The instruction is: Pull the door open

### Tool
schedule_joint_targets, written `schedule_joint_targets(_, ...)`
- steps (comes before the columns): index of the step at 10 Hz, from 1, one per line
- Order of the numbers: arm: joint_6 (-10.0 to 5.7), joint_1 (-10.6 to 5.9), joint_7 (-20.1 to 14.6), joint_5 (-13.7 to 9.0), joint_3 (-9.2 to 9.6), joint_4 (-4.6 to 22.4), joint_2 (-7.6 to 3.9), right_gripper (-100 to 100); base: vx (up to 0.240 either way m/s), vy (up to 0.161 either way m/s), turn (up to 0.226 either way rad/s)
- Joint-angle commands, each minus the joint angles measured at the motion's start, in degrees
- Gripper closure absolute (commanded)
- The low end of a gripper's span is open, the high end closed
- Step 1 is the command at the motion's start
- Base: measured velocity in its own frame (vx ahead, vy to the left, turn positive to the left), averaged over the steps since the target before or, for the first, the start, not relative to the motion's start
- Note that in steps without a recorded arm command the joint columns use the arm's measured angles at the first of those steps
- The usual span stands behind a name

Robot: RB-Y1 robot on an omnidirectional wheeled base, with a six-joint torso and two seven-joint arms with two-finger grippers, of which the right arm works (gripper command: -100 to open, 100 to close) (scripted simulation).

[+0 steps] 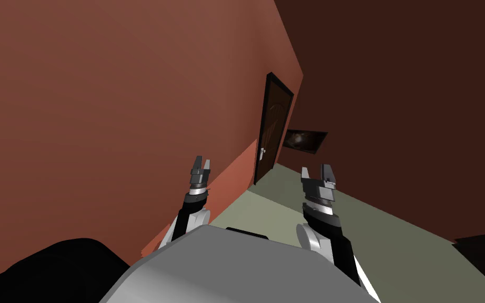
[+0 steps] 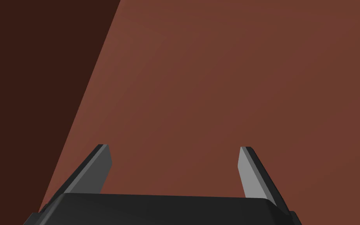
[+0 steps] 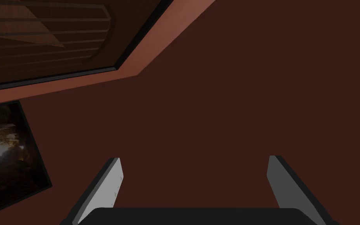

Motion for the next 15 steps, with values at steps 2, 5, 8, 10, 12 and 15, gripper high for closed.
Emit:
schedule_joint_targets(2,-0.49,-1.29,1.0,1.1,0.23,2.5,-0.78,-100,0.073,-0.047,0.04)
schedule_joint_targets(5,-1.31,-3.44,2.6,2.9,0.61,6.7,-2.01,-100,0.094,-0.081,0.041)
schedule_joint_targets(8,-2.19,-5.76,4.3,4.9,1.02,11.2,-3.29,-100,0.097,-0.085,0.047)
schedule_joint_targets(10,-2.69,-7.06,5.3,6.0,1.25,13.8,-3.99,-100,0.085,-0.058,0.038)
schedule_joint_targets(12,-3.25,-8.54,6.4,7.2,1.51,16.6,-4.78,-100,0.085,-0.055,0.048)
schedule_joint_targets(15,-4.12,-10.84,8.2,9.2,1.92,21.1,-5.99,-100,0.084,-0.09,0.048)
